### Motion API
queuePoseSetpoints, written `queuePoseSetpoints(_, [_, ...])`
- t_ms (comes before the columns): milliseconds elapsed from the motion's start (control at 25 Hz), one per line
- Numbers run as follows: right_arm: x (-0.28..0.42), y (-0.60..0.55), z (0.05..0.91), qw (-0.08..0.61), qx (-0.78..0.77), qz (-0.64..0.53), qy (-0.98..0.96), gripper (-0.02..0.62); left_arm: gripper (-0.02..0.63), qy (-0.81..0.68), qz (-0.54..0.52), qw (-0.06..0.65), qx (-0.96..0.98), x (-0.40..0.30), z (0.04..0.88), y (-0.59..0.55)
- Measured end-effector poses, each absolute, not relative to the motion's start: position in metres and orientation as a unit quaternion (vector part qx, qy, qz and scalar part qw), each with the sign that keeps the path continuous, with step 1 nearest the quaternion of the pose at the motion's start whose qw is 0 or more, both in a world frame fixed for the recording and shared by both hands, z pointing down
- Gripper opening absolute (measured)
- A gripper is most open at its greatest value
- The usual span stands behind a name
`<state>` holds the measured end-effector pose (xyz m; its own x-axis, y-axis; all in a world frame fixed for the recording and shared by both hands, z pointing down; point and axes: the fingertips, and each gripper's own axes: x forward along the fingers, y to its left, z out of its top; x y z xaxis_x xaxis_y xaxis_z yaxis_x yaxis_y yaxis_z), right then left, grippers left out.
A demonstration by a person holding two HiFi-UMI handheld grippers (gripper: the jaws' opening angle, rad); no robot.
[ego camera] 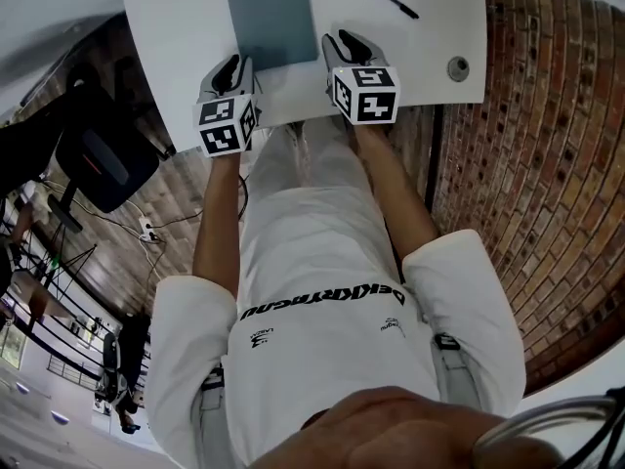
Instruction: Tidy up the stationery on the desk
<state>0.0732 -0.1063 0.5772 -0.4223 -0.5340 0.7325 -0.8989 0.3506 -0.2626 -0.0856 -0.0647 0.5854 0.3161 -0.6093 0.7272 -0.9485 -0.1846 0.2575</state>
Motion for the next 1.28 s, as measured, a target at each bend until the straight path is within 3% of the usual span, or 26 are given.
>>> queuePoseSetpoints(640, [0.147, -0.167, 0.553, 0.326, 0.483, 0.231, -0.779, 0.126, -0.002, -0.520, 0.235, 0.329, 0.752, -0.047, 0.551, -0.070])
queuePoseSetpoints(1280, [0.184, -0.199, 0.596, 0.504, 0.364, 0.082, -0.779, 0.122, -0.003, -0.506, 0.241, 0.305, 0.770, -0.019, 0.541, -0.065])
